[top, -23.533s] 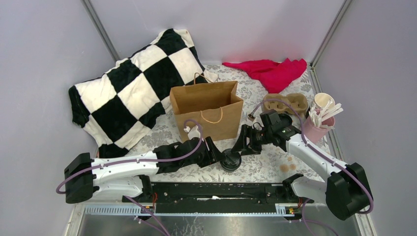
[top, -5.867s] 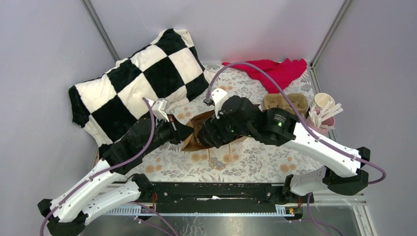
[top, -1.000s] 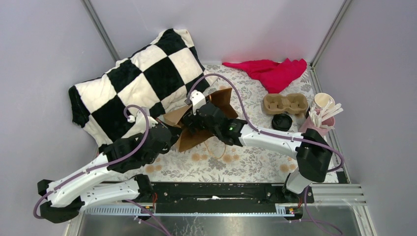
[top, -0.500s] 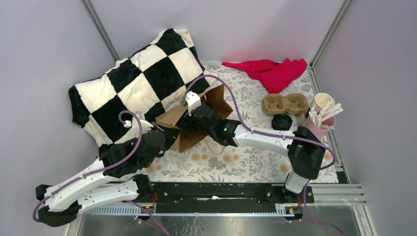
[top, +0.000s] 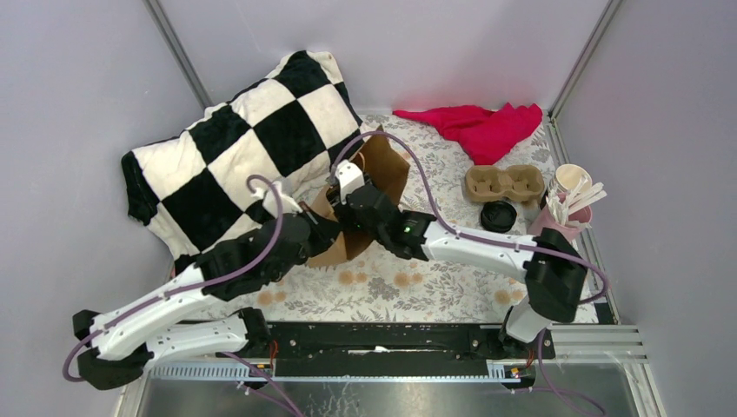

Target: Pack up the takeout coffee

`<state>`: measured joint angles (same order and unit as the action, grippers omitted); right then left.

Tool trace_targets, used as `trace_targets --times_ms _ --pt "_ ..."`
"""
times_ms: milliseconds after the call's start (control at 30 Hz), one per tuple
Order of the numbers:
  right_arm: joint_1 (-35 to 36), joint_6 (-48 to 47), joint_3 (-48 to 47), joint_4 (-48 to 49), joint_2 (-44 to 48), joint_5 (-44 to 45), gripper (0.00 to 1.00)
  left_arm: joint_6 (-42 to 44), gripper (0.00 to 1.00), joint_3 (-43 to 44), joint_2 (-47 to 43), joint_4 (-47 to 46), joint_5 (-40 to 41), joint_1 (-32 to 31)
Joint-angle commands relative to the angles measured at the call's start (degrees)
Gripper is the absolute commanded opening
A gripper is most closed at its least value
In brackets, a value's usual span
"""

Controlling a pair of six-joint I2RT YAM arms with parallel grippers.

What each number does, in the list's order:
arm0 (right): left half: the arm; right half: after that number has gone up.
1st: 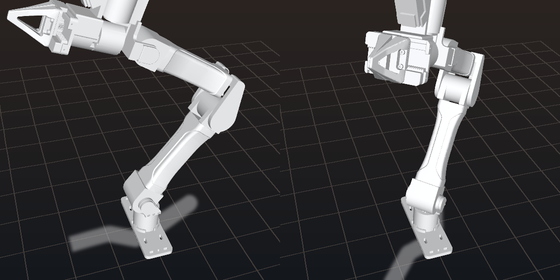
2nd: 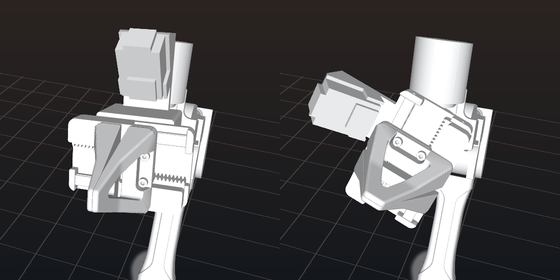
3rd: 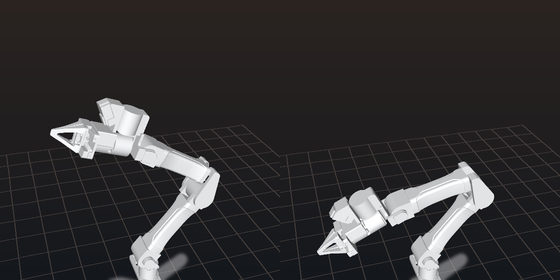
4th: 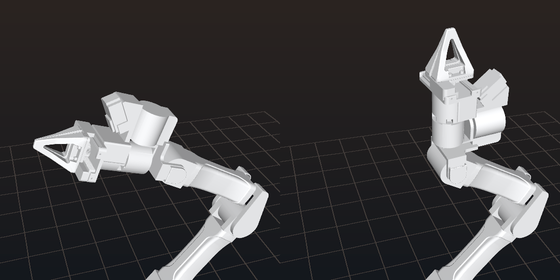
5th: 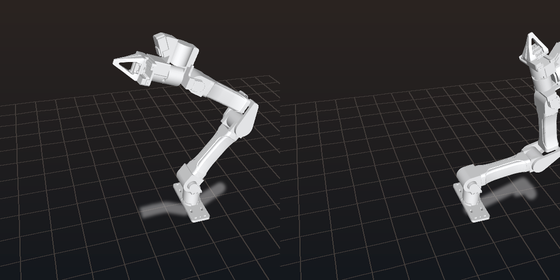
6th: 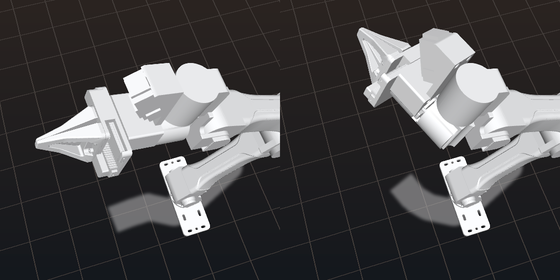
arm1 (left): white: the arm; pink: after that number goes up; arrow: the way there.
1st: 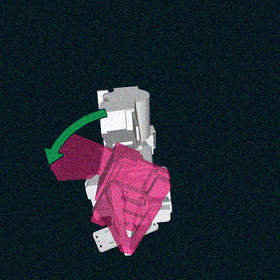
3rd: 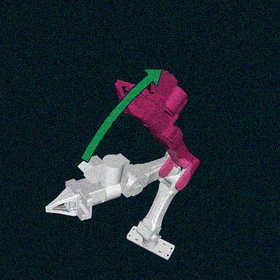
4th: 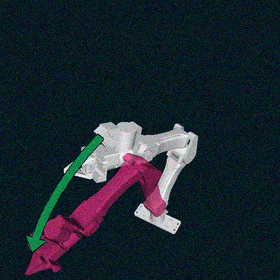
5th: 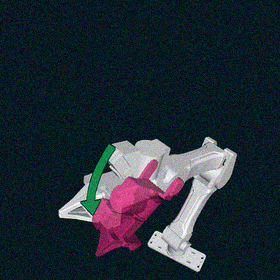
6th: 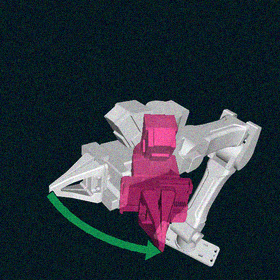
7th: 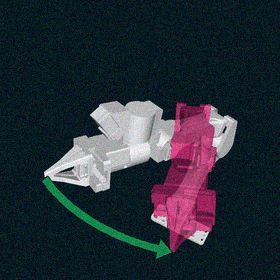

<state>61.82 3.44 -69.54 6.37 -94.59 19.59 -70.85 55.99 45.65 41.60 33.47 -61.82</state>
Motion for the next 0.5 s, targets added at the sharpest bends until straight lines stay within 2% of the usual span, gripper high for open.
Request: trace_targets --times_ms 0,67,200,467 --pt "0.12 0.23 1.43 -2.75 7.05 2.55 0.75 11.51 0.00 2.99 5.21 -13.57 -11.47 -0.14" --pt "0.14 0.50 3.05 -4.22 9.49 2.73 0.76 13.62 0.00 4.06 8.11 -15.42 -14.85 -0.14" --pt "0.14 1.01 5.45 -9.20 14.09 2.47 0.76 13.68 0.00 6.87 11.73 -13.08 -17.31 -0.16" --pt "0.14 3.20 8.18 -13.93 18.26 2.37 0.76 3.95 0.00 1.33 4.28 -7.62 -12.08 -0.15"
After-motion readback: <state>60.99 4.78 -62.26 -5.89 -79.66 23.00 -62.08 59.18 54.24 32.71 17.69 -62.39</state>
